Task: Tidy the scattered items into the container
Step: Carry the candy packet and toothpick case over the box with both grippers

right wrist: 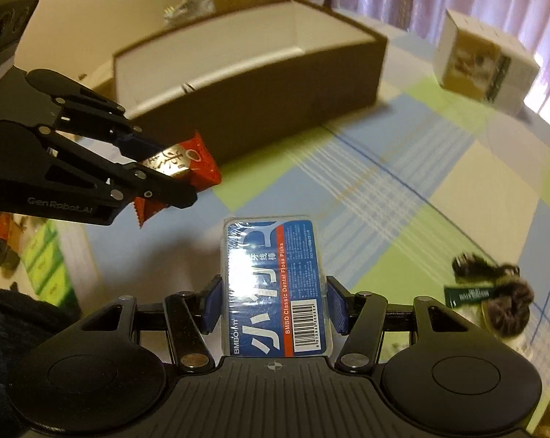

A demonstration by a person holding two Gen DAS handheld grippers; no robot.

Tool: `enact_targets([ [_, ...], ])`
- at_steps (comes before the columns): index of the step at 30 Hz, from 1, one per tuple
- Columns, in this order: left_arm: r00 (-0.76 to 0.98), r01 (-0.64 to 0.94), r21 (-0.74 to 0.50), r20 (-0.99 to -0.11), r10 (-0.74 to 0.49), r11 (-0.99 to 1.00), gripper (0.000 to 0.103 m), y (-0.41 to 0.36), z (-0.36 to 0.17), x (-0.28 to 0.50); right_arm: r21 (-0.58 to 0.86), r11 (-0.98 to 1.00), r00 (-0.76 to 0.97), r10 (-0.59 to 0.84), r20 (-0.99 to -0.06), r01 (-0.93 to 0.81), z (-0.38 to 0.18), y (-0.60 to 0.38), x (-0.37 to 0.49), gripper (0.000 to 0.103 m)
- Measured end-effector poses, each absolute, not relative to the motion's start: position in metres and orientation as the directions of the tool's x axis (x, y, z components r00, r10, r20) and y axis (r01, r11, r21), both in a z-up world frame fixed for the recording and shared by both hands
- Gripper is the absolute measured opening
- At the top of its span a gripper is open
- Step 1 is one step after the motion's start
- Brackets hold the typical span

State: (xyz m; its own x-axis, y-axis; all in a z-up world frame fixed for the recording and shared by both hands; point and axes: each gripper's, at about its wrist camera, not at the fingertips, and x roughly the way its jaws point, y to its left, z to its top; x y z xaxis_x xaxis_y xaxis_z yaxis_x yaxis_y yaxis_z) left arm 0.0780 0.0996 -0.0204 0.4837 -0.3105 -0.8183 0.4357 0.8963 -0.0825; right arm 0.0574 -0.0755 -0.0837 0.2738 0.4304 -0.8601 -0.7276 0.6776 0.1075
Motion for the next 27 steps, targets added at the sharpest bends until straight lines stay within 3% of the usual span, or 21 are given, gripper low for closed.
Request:
enact_targets([
  [15, 0.611, 0.341, -0.015, -0.756, -0.234, 0.940, 0.023, 0.196, 0.031, 0.080, 0.147, 0.591, 0.295, 0.585, -0.756, -0.793, -0.027, 0.001, 0.059, 0.054],
  [27, 0.638, 0.280, 0.026, -0.752, -0.166, 0.960, 0.023, 0.267, 0.030, 0.120, 0.196, 0.594, 0.303, 0.634, -0.712, -0.781, -0.023, 0.081, 0.095, 0.054],
])
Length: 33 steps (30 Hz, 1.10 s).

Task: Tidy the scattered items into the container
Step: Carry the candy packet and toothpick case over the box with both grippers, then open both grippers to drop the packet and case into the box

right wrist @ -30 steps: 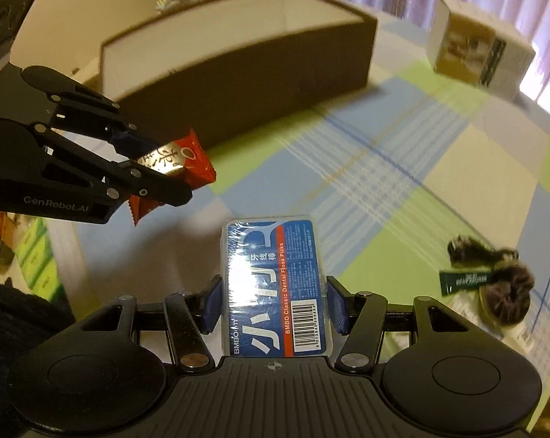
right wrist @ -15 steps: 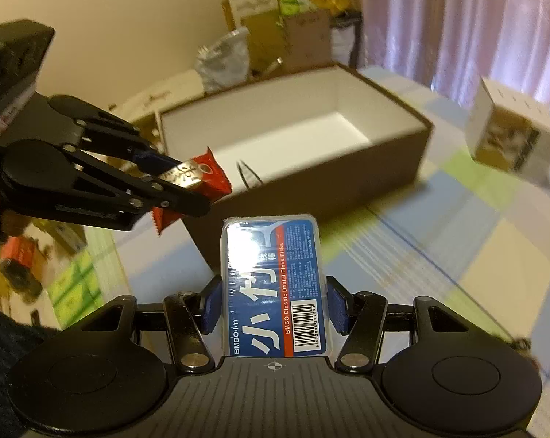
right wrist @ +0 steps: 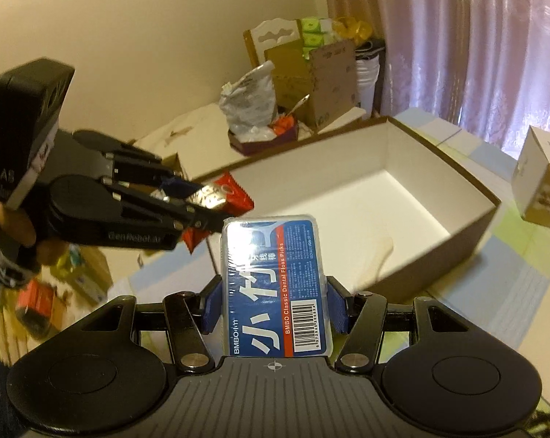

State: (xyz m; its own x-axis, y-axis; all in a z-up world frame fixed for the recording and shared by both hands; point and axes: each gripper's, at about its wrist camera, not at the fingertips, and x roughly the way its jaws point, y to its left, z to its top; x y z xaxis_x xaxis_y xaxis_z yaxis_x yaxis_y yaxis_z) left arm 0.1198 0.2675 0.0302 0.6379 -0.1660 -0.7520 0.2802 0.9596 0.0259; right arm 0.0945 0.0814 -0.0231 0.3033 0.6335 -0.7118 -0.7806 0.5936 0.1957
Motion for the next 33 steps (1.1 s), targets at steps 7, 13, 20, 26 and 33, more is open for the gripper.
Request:
enact_targets([
  [7, 0.628, 0.282, 0.017, -0.759, -0.171, 0.959, 0.023, 0.294, 0.021, 0.159, 0.182, 0.615, 0.325, 0.617, -0.716, -0.767, -0.028, 0.133, 0.129, 0.054],
  [13, 0.604, 0.275, 0.002, -0.779, -0.171, 0.962, 0.023, 0.303, 0.004, 0.185, 0.152, 0.661, 0.344, 0.557, -0.756, -0.735, -0.049, 0.163, 0.167, 0.054],
  [20, 0.538, 0.268, -0.020, -0.826, -0.167, 0.963, 0.023, 0.305, -0.026, 0.219, 0.133, 0.734, 0.339, 0.457, -0.822, -0.666, -0.087, 0.177, 0.209, 0.054],
  [26, 0.472, 0.245, -0.026, -0.870, -0.142, 0.969, 0.023, 0.310, -0.051, 0.235, 0.121, 0.753, 0.286, 0.386, -0.877, -0.647, -0.117, 0.187, 0.232, 0.054],
  [33, 0.422, 0.228, -0.008, -0.900, -0.106, 0.974, 0.023, 0.309, -0.069, 0.236, 0.127, 0.727, 0.224, 0.366, -0.903, -0.675, -0.135, 0.193, 0.240, 0.054],
])
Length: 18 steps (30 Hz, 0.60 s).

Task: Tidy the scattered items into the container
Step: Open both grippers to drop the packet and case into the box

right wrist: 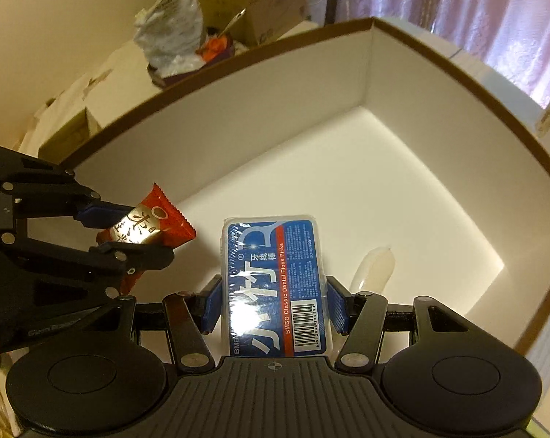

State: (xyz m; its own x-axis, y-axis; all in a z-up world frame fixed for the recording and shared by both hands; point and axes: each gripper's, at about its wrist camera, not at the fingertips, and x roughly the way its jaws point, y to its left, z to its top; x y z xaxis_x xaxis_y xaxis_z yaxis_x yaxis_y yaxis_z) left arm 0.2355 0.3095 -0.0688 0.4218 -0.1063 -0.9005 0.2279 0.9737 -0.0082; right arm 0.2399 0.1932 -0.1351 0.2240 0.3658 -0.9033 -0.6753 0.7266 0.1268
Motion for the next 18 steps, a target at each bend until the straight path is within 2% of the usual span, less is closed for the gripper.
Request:
enact_targets([
  [8, 0.405, 0.216, 0.000, -0.910, -0.090, 0.976, 0.026, 0.309, -0.072, 0.236, 0.128, 0.705, 0.207, 0.369, -0.906, -0.697, -0.140, 0.197, 0.242, 0.057],
  [10, 0.404, 0.216, 0.008, -0.911, -0.082, 0.976, 0.027, 0.308, -0.072, 0.235, 0.110, 0.707, 0.228, 0.366, -0.902, -0.698, -0.138, 0.196, 0.241, 0.072],
  [12, 0.403, 0.216, 0.013, -0.912, -0.077, 0.976, 0.028, 0.307, -0.072, 0.233, 0.091, 0.701, 0.250, 0.369, -0.895, -0.707, -0.136, 0.193, 0.239, 0.080],
  [18, 0.401, 0.225, 0.008, -0.912, -0.085, 0.974, 0.046, 0.304, -0.069, 0.229, 0.096, 0.702, 0.272, 0.394, -0.878, -0.706, -0.124, 0.182, 0.235, 0.090],
])
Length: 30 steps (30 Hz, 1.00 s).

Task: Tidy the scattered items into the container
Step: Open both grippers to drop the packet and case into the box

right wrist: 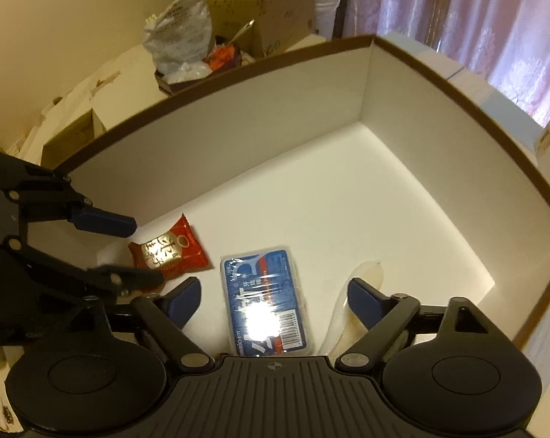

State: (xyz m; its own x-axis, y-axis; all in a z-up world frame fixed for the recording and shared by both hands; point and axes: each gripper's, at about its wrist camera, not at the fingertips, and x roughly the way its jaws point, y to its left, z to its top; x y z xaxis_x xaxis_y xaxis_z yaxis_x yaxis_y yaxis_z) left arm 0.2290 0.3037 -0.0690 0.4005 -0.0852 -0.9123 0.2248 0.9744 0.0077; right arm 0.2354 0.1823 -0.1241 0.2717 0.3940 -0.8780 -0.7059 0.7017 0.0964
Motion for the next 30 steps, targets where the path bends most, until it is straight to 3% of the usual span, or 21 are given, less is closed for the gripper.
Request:
enact_targets([
  [6, 0.387, 0.238, -0.005, -0.916, -0.100, 0.971, 0.066, 0.299, -0.065, 0.222, 0.067, 0.681, 0.294, 0.401, -0.868, -0.730, -0.115, 0.173, 0.228, 0.101],
  [13, 0.421, 0.238, 0.026, -0.904, -0.079, 0.971, 0.090, 0.292, -0.054, 0.211, 0.066, 0.676, 0.317, 0.426, -0.848, -0.734, -0.100, 0.159, 0.210, 0.101],
  [30, 0.526, 0.228, 0.057, -0.847, -0.073, 0.972, 0.094, 0.283, -0.003, 0.175, 0.063, 0.665, 0.370, 0.489, -0.790, -0.744, -0.059, 0.133, 0.156, 0.101],
])
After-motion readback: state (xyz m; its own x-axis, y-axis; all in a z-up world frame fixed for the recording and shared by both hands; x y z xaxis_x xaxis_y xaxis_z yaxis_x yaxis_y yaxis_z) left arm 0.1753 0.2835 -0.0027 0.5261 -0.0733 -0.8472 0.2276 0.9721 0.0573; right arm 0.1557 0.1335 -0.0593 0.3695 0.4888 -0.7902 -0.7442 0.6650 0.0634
